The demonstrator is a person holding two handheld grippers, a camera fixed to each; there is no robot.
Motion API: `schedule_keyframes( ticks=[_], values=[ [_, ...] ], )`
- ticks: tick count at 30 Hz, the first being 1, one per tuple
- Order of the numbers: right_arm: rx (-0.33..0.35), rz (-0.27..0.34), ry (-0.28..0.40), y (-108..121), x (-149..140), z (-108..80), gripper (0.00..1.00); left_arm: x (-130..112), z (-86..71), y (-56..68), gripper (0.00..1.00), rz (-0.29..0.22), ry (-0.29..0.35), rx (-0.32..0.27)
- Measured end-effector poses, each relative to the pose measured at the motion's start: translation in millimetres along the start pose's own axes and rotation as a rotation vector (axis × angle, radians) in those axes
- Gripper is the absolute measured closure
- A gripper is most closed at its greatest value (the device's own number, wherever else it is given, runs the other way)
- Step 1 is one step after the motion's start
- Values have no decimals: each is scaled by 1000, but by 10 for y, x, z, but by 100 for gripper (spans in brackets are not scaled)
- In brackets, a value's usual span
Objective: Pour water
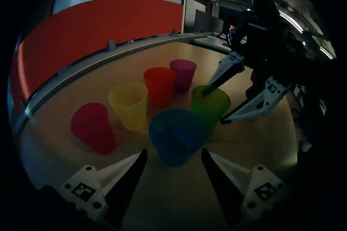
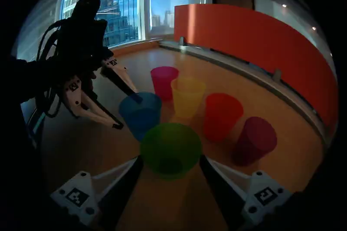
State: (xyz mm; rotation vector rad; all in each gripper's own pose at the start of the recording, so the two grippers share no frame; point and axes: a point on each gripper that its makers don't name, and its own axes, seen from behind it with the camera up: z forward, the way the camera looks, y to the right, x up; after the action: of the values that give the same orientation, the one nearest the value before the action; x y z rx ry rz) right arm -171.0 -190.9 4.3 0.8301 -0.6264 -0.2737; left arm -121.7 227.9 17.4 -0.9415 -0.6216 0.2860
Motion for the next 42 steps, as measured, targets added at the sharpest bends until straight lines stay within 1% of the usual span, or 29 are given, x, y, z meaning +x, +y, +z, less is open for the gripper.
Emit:
schedule_keyframes(
  ticks=[11,17,34,40,42],
  values=[
    [16,3,-6,-18,13,83,0,80,101,31,8,30,0,-9],
    [17,-1,-8,-17,4,112,1,134,147,64,8,29,4,-17],
    [14,17,7,23,22,143,1,186,210,79,8,18,10,-24],
    [17,27,10,18,27,148,9,164,232,77,8,12,3,-19],
    [17,30,12,20,27,146,11,147,244,72,11,9,-3,-15]
  ],
)
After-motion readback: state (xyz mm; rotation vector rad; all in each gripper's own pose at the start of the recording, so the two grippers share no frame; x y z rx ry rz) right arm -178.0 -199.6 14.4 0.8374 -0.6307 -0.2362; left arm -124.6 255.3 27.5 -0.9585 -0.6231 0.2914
